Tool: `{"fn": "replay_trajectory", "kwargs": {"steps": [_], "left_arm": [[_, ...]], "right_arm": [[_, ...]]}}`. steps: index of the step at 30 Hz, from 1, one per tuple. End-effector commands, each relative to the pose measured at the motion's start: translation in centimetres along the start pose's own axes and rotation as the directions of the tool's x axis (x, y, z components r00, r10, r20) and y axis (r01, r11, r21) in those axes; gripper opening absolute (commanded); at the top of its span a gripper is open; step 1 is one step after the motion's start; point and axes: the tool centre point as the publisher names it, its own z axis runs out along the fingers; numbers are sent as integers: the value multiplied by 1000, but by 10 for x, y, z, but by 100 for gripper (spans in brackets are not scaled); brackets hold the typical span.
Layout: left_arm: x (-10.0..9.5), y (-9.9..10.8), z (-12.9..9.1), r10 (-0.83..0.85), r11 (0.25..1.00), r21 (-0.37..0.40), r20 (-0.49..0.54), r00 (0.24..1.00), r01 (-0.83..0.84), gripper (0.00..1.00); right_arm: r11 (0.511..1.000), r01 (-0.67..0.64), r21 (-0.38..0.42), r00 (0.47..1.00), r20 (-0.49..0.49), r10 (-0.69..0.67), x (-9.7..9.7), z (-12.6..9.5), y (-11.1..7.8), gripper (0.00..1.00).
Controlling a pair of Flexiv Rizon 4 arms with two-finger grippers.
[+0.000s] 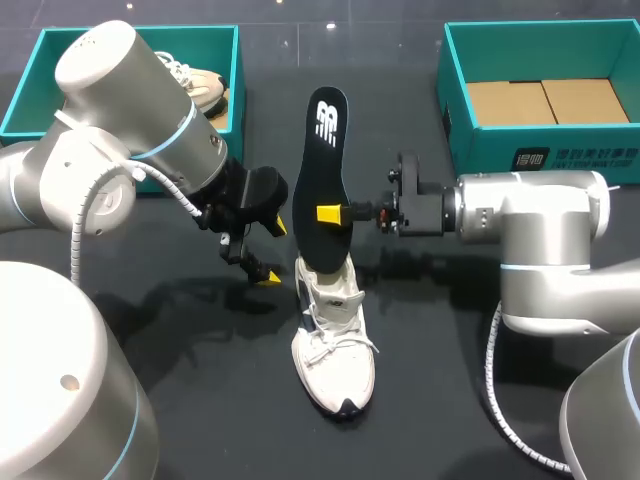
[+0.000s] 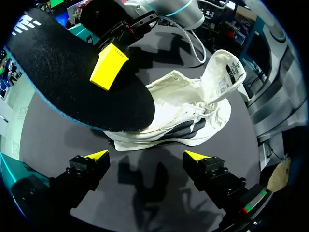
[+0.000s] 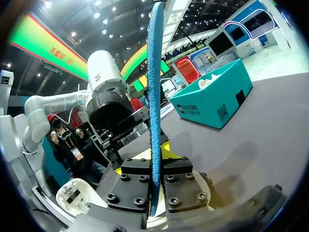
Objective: Take the shoe out of the shoebox, open the shoe tongue, remove and reinsert the insole, then place the shoe into the shoebox
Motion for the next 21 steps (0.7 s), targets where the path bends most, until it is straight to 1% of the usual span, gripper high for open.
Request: {"fn": "replay_trajectory", "kwargs": {"steps": [1,4,9,15,21], "left_arm": [[0,0,1,0,1000,-2,1,1000,0,100],[0,0,1,0,1000,-2,1,1000,0,100],[0,0,1,0,1000,-2,1,1000,0,100],[0,0,1,0,1000,-2,1,1000,0,100],[0,0,1,0,1000,-2,1,1000,0,100]], "right_arm": [[1000,-6,-17,1000,17,6,0,-2,-8,0],[1000,-13,-26,999,34,14,0,-4,-12,0],[999,-18,-34,999,32,19,1,-6,-16,0],[999,-32,-31,999,3,33,-2,-5,-20,0],[998,-54,-25,997,-55,53,-5,-5,-25,0]]}}
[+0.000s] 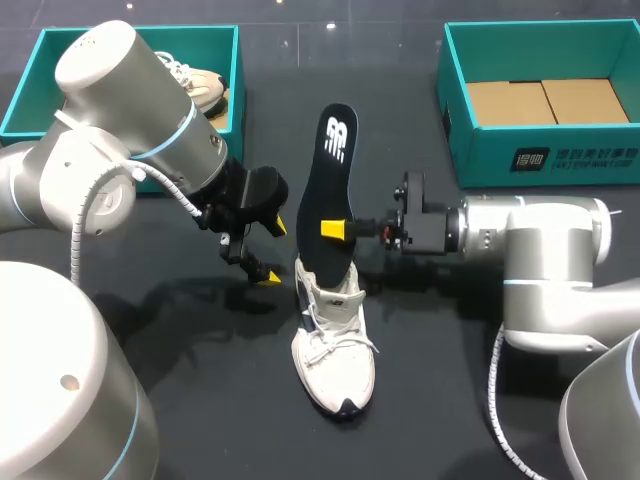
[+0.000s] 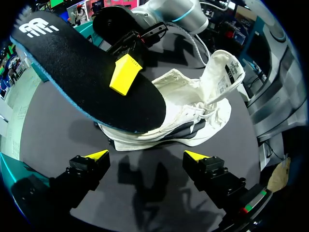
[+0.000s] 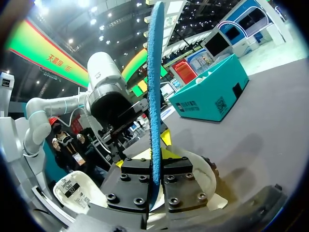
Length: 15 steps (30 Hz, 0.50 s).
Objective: Take the shoe out of the shoebox, open the shoe tongue, remove and reinsert the insole, then place the shoe into the shoebox
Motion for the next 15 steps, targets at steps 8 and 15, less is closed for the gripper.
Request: {"fn": "replay_trajectory", "kwargs": {"steps": [8,15], "left_arm": [[0,0,1,1,1000,-2,1,1000,0,100],[0,0,1,1,1000,-2,1,1000,0,100]], "right_arm": [[999,-34,27,994,-108,37,-12,-1,-8,0],[999,-50,17,990,-131,52,-9,3,-12,0]]}}
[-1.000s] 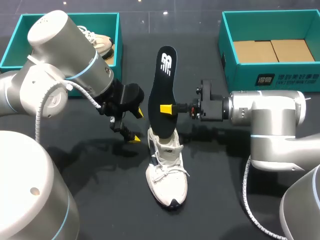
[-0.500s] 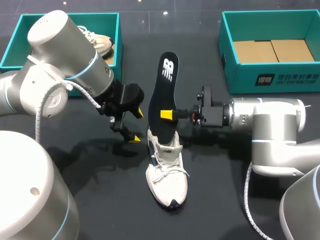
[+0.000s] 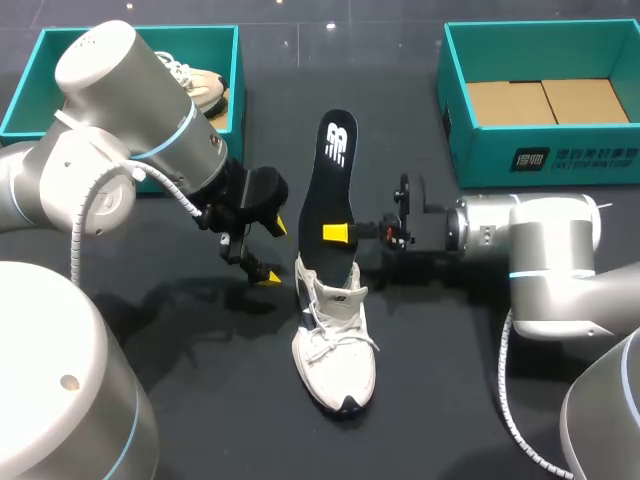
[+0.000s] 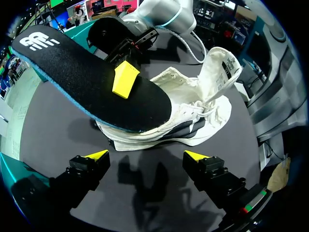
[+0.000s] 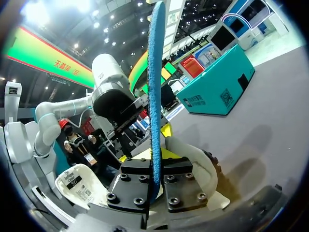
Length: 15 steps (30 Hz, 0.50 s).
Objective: Take the shoe out of the shoebox, open the shoe tongue, remove and reinsert the insole, then place the shoe into the shoebox
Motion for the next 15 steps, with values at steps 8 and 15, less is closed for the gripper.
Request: {"fn": "replay_trajectory", "kwargs": {"steps": [8,15], "left_arm": [[0,0,1,0,1000,-2,1,1000,0,100],[0,0,1,0,1000,-2,1,1000,0,100]], "right_arm": [[999,37,24,998,-54,-36,10,14,5,0],[999,43,31,994,-102,-40,11,16,8,0]]}}
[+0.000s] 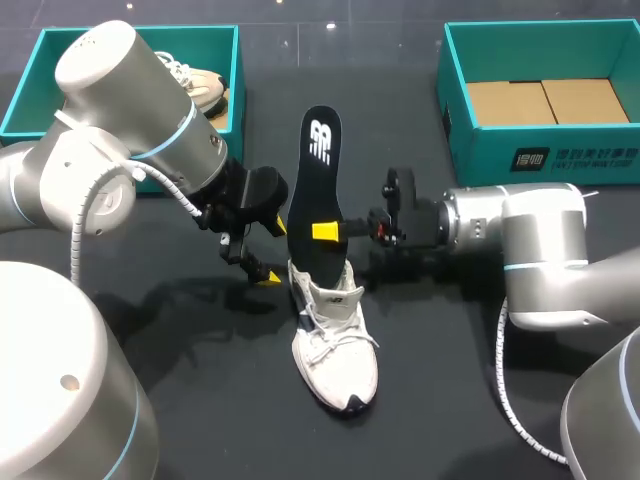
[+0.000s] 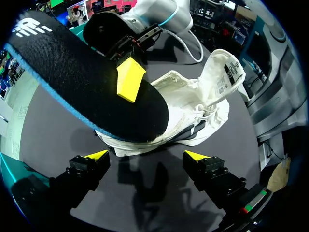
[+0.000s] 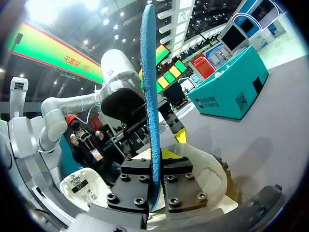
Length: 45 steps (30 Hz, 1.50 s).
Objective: Take the shoe out of the shoebox, open the shoe tongue, remove and reinsert the insole, then place the shoe into the shoebox
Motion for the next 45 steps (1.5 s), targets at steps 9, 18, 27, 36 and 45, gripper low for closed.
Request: {"fn": "replay_trajectory", "kwargs": {"steps": [9,18,27,36,45], "left_arm": [[0,0,1,0,1000,-2,1,1000,0,100],[0,0,1,0,1000,-2,1,1000,0,100],[0,0,1,0,1000,-2,1,1000,0,100],[0,0,1,0,1000,-2,1,1000,0,100],[0,0,1,0,1000,-2,1,1000,0,100]], "right_arm": [[999,-34,-18,994,-102,32,-11,-10,-5,0],[999,-51,-6,988,-143,50,-7,-3,-11,0],[998,-57,-8,987,-154,56,-2,5,-22,0],[1000,-16,13,992,-126,18,15,6,-23,0],[994,-6,107,990,-142,21,20,7,-24,0]]}}
